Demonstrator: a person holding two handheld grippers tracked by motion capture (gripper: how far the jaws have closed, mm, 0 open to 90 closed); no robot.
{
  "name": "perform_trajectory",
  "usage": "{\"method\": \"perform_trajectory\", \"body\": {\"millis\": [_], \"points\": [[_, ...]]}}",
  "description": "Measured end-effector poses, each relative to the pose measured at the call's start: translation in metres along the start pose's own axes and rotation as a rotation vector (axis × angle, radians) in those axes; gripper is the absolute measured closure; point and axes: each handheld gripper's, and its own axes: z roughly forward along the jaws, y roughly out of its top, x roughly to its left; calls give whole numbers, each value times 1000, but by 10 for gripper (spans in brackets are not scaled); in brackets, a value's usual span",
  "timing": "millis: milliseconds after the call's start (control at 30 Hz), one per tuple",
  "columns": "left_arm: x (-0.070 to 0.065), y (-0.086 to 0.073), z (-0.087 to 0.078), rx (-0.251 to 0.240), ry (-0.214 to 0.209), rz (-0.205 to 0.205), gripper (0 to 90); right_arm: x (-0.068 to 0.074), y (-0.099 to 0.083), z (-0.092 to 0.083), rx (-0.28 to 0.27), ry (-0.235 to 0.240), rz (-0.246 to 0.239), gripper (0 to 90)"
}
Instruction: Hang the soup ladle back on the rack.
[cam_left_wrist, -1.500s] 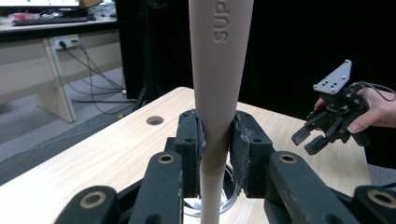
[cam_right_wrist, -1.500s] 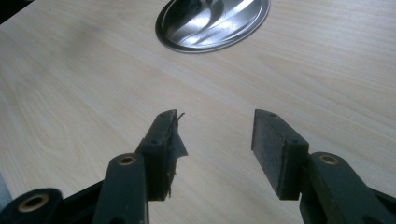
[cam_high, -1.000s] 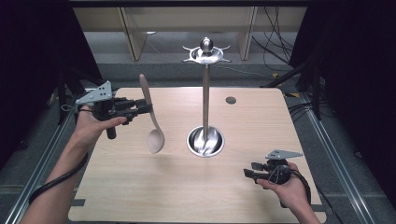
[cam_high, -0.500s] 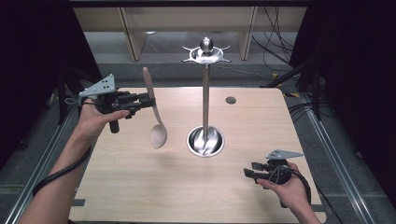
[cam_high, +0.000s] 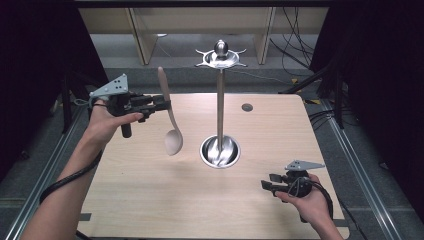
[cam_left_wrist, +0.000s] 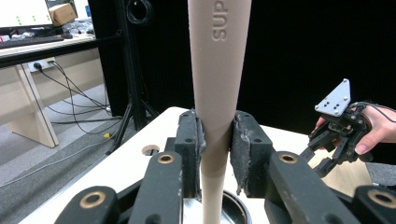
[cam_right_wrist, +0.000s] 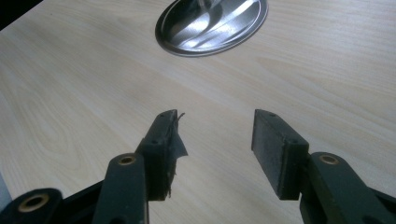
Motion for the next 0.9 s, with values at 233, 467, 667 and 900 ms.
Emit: {"method": "perform_trajectory", "body": {"millis": [233, 467, 667, 900], "points": [[1, 3, 5, 8, -9, 0, 728, -1, 0, 0, -3, -10, -4, 516], [4, 5, 11, 7, -21, -9, 728, -2, 0, -2, 8, -32, -25, 516], [4, 9, 17, 10, -32, -4, 728, 0, -1, -1, 5, -4, 13, 516], [1, 13, 21, 14, -42, 5, 728, -1, -1, 0, 7, -19, 6, 516]]}}
